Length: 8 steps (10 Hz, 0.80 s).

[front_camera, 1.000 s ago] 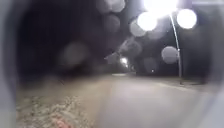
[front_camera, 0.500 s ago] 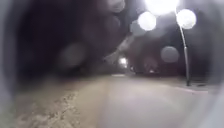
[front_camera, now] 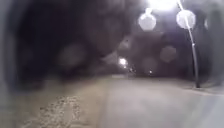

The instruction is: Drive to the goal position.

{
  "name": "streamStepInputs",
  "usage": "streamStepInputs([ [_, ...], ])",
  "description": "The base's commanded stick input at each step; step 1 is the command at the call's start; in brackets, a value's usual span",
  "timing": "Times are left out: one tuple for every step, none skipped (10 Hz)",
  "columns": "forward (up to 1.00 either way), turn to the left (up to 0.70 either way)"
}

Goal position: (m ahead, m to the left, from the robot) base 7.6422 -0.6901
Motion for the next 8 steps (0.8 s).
streamStepInputs([
  [1.00, 0.00],
  [1.00, 0.00],
  [1.00, 0.00],
  [1.00, 0.00],
  [1.00, 0.00],
  [1.00, 0.00],
  [1.00, 0.00],
  [1.00, 0.00],
])
